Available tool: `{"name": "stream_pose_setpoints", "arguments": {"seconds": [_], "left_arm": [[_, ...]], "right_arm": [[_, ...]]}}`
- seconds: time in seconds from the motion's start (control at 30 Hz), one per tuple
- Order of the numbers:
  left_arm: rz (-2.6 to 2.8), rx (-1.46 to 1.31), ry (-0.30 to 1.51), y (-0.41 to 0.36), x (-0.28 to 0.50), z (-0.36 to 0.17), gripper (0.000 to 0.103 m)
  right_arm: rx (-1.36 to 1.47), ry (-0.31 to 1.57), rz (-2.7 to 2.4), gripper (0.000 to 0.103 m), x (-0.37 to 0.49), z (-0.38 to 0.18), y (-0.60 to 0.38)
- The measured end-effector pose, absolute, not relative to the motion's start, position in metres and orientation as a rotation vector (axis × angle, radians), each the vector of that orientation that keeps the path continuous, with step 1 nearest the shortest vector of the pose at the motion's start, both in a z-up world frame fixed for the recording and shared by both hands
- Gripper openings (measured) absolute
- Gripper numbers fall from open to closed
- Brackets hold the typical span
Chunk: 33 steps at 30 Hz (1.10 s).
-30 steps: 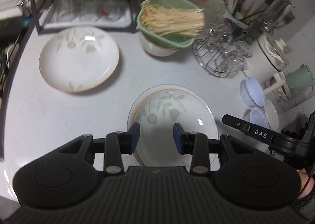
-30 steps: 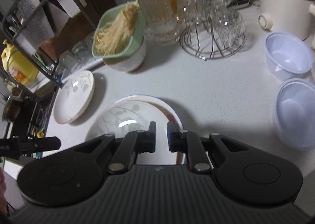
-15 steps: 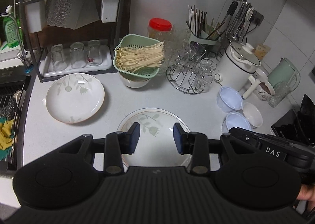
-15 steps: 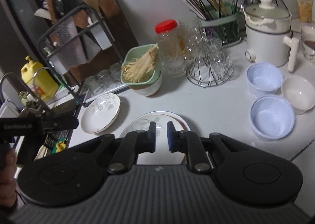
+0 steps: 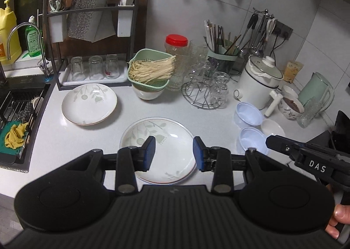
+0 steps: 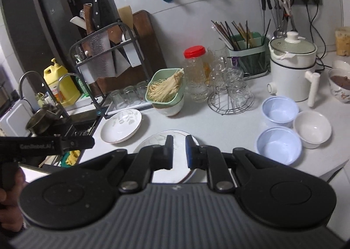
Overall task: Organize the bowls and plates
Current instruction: 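Lower the leaf-pattern plate onto the rose plate and open both grippers, then move both tools to the small leaf-pattern plate by the glass rack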
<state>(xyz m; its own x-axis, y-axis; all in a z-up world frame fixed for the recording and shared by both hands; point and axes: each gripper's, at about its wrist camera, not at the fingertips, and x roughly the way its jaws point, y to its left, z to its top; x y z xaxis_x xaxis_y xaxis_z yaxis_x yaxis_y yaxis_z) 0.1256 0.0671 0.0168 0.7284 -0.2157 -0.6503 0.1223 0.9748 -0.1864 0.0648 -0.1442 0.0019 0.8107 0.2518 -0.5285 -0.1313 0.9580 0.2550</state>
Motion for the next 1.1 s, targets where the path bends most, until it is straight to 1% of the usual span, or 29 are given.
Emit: {"name": "stream_pose_setpoints", "arguments": {"seconds": [0.2, 0.3, 0.4, 0.47, 0.5, 0.53, 0.57, 0.6, 0.63, 0.67, 0.73, 0.8, 0.93, 0.97, 1.0, 1.03, 1.07, 1.1], "left_arm": [[-0.166, -0.12, 0.716, 0.048, 0.097, 0.015, 0.045], [-0.14, -0.137, 0.713, 0.049, 0.087, 0.012, 0.05], [-0.107, -0.163, 0.724, 0.056, 0.083, 0.009, 0.051], [-0.085, -0.161, 0.72, 0.061, 0.079, 0.009, 0.054], [-0.075, -0.156, 0.718, 0.062, 0.077, 0.009, 0.06], [-0.068, -0.147, 0.715, 0.063, 0.076, 0.008, 0.068], [-0.066, -0.135, 0.708, 0.064, 0.075, 0.008, 0.073], [-0.062, -0.125, 0.699, 0.065, 0.073, 0.009, 0.082], [-0.05, -0.118, 0.694, 0.065, 0.071, 0.009, 0.088], [-0.036, -0.116, 0.69, 0.066, 0.069, 0.009, 0.09], [-0.018, -0.124, 0.691, 0.068, 0.068, 0.009, 0.095], [-0.002, -0.129, 0.702, 0.069, 0.068, 0.008, 0.097], [0.027, -0.121, 0.727, 0.073, 0.071, 0.005, 0.097], [0.036, -0.125, 0.729, 0.075, 0.071, 0.005, 0.097], [0.043, -0.131, 0.728, 0.078, 0.072, 0.005, 0.097], [0.053, -0.137, 0.728, 0.081, 0.073, 0.005, 0.097], [0.063, -0.143, 0.729, 0.083, 0.074, 0.005, 0.097], [0.074, -0.149, 0.73, 0.086, 0.076, 0.006, 0.098]], "right_arm": [[0.199, 0.587, 0.222, 0.015, 0.044, 0.007, -0.155], [0.189, 0.599, 0.233, 0.015, 0.044, 0.005, -0.151], [0.187, 0.596, 0.252, 0.015, 0.044, 0.004, -0.149], [0.168, 0.598, 0.267, 0.015, 0.042, 0.003, -0.146], [0.155, 0.598, 0.275, 0.016, 0.042, 0.003, -0.143], [0.143, 0.602, 0.281, 0.016, 0.041, 0.002, -0.141], [0.135, 0.607, 0.285, 0.019, 0.041, 0.001, -0.14], [0.128, 0.614, 0.289, 0.028, 0.042, 0.0, -0.138], [0.123, 0.617, 0.292, 0.035, 0.041, -0.001, -0.137], [0.124, 0.618, 0.293, 0.043, 0.041, -0.001, -0.137], [0.13, 0.618, 0.305, 0.043, 0.039, -0.001, -0.138], [0.117, 0.613, 0.307, 0.046, 0.039, 0.001, -0.138], [0.107, 0.613, 0.319, 0.05, 0.04, 0.003, -0.135], [0.104, 0.612, 0.32, 0.056, 0.042, 0.003, -0.134], [0.103, 0.608, 0.324, 0.067, 0.043, 0.003, -0.133], [0.105, 0.602, 0.332, 0.074, 0.044, 0.003, -0.132], [0.108, 0.598, 0.339, 0.089, 0.046, 0.003, -0.132], [0.112, 0.594, 0.347, 0.094, 0.048, 0.003, -0.13]]}}
